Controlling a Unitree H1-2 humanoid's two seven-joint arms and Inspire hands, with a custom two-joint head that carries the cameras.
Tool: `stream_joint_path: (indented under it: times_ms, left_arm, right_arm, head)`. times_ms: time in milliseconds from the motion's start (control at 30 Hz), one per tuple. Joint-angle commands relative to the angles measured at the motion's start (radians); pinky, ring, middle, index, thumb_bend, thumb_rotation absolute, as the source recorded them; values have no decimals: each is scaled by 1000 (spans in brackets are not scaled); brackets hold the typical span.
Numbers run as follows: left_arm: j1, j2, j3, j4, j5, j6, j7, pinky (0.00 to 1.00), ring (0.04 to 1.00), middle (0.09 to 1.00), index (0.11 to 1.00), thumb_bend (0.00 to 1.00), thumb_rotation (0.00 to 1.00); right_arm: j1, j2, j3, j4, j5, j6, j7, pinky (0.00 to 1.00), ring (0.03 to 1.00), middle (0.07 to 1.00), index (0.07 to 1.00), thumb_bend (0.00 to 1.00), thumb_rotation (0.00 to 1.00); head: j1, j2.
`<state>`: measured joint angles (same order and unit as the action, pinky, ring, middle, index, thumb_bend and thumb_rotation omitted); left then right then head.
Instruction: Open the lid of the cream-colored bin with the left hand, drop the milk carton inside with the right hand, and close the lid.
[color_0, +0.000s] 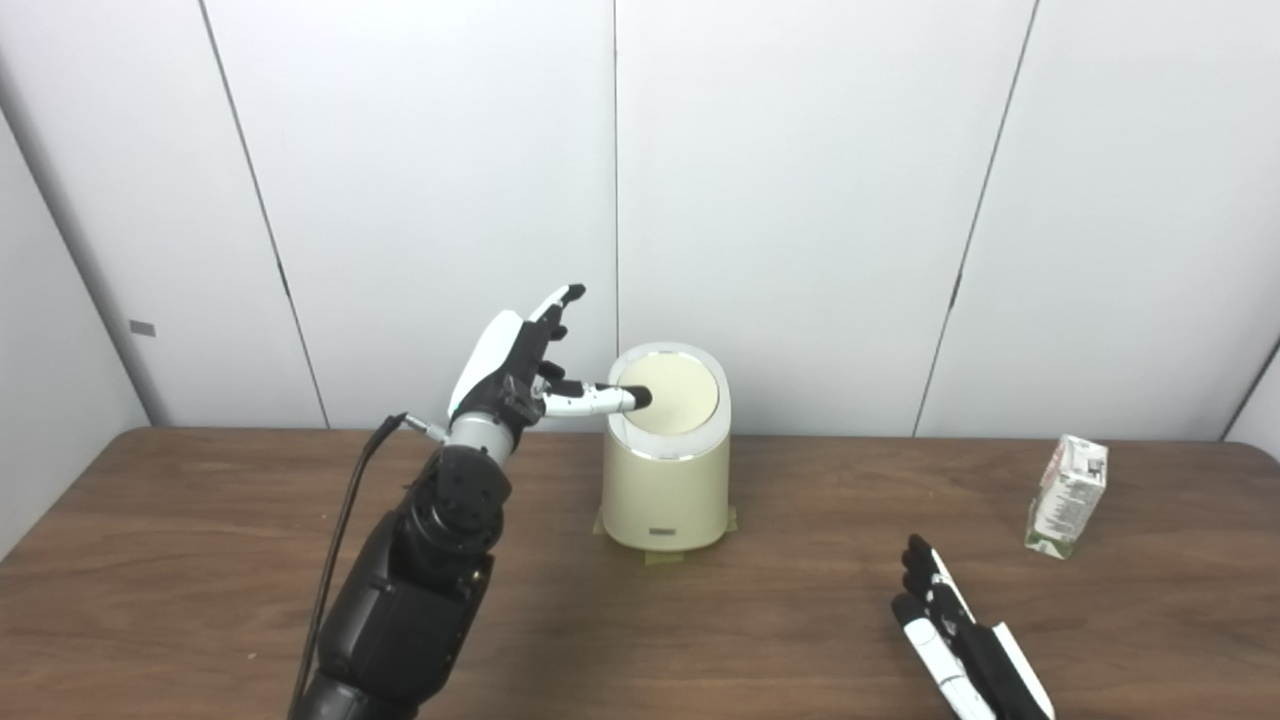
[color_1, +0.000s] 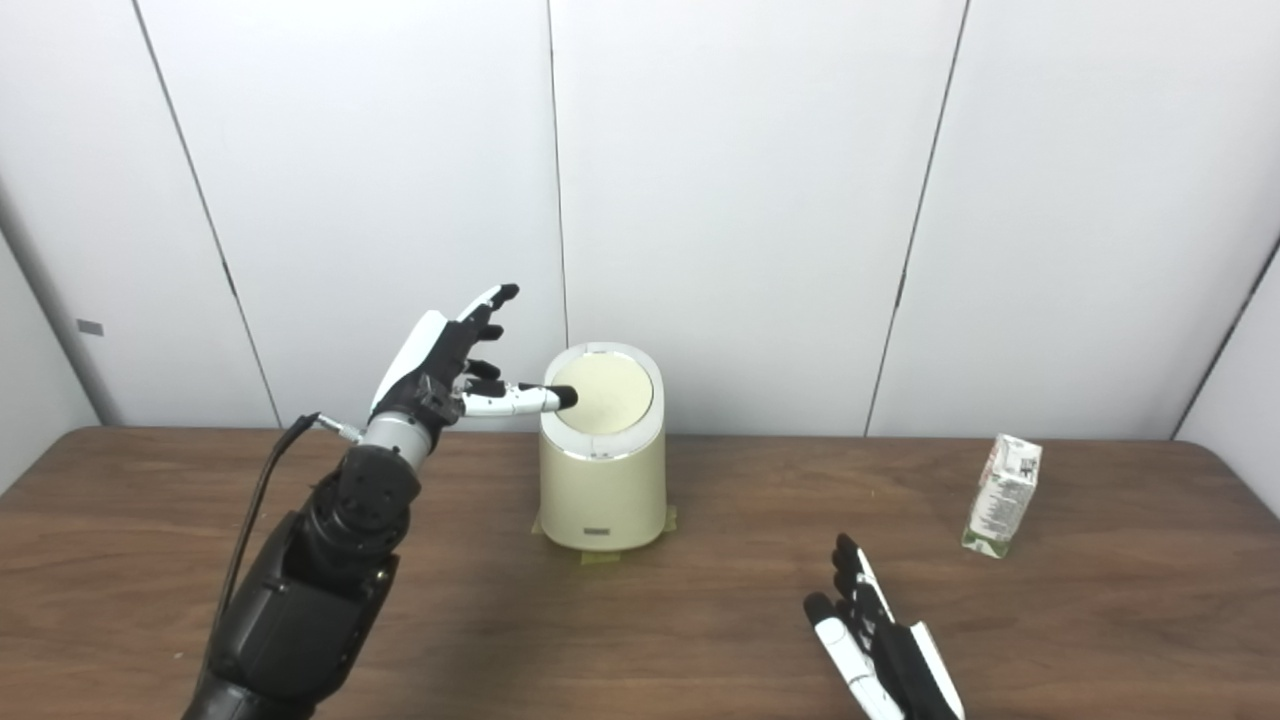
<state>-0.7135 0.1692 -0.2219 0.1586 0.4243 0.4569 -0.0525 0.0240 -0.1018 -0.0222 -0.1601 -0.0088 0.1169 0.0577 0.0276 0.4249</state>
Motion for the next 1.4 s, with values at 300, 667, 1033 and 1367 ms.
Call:
stream_joint_path:
  times_ms: [300,667,1033,1367]
  left_arm:
    - [-105,-8,-82,164,139,-101,96,828,966,982,949,889,147]
    - [-118,-35,-111,251,198,-170,172,798,909,943,926,869,100]
    - [-138,-30,-136,293,254,-177,192,800,897,930,915,833,45]
    - [-164,-11,-156,315,302,-192,196,851,905,923,912,812,9]
  right_arm:
    - [-31,13,-5,-62,9,-4,-6,989,1000,1000,1000,638,801]
    - [-39,10,-19,-31,37,-24,-1,977,1000,1000,1000,653,759]
    - [-31,34,-9,-71,47,-16,-5,986,1000,1000,1000,636,744]
    - [-27,32,-2,-75,27,-18,-8,994,1000,1000,1000,623,730]
  head:
    - [1,20]
    - [6,35]
    - [4,44]
    - [8,55]
